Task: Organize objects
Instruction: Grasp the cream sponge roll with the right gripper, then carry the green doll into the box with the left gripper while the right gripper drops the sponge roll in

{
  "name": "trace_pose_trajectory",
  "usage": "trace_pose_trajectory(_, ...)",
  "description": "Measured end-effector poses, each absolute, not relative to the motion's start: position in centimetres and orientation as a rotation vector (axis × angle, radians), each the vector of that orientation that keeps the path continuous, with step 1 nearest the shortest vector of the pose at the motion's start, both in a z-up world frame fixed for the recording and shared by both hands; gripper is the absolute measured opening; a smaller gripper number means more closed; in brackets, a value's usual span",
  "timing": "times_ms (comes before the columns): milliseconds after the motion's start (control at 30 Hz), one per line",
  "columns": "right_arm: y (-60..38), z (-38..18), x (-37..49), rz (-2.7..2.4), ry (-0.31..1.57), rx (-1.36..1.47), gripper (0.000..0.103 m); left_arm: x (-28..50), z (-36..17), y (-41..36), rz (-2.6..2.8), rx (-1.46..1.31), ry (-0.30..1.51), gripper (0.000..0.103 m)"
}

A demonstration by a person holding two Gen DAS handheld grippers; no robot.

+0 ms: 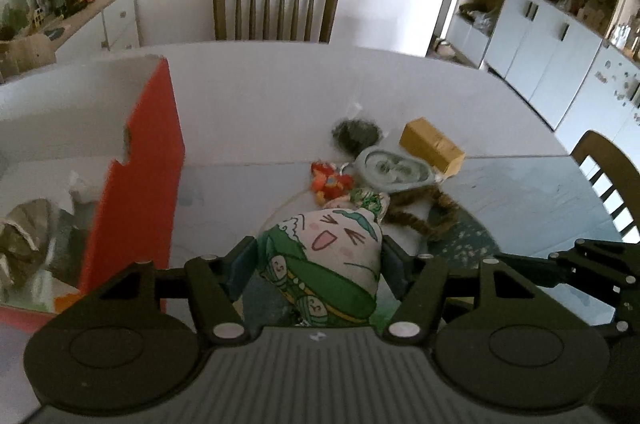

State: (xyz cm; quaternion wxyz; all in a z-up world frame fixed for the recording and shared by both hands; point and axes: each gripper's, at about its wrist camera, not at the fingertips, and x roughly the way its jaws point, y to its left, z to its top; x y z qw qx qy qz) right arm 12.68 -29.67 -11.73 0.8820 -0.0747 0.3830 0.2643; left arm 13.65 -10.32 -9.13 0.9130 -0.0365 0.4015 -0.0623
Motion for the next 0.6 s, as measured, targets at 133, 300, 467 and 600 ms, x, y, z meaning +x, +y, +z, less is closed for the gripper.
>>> trace_pose_trajectory(133, -29.7, -10.0, 12.1, 0.562, 0.783, -0.149, 0.049, 12.7, -7.3, -9.6, -0.129, -0.064, 0.816, 0.065)
trace_pose_trajectory(300, -29.0, -8.0, 11.4, 0.577, 0.763, -0.15, 0.049, 11.7, -4.9, -8.0, -0.129, -0.073, 0.795, 0.065)
trace_pose_trajectory(467, -27.4, -5.8, 10.8, 0.6, 0.733, -0.156, 0.049, 11.1, -2.4, -5.5, -0.127, -0.093, 0.783, 0.065)
trace_pose_trajectory(600, -25.6, -4.3, 10.5, 0.622, 0.706, -0.165, 0.049, 10.9, -0.4, -2.8, -0.115, -0.115, 0.771, 0.065)
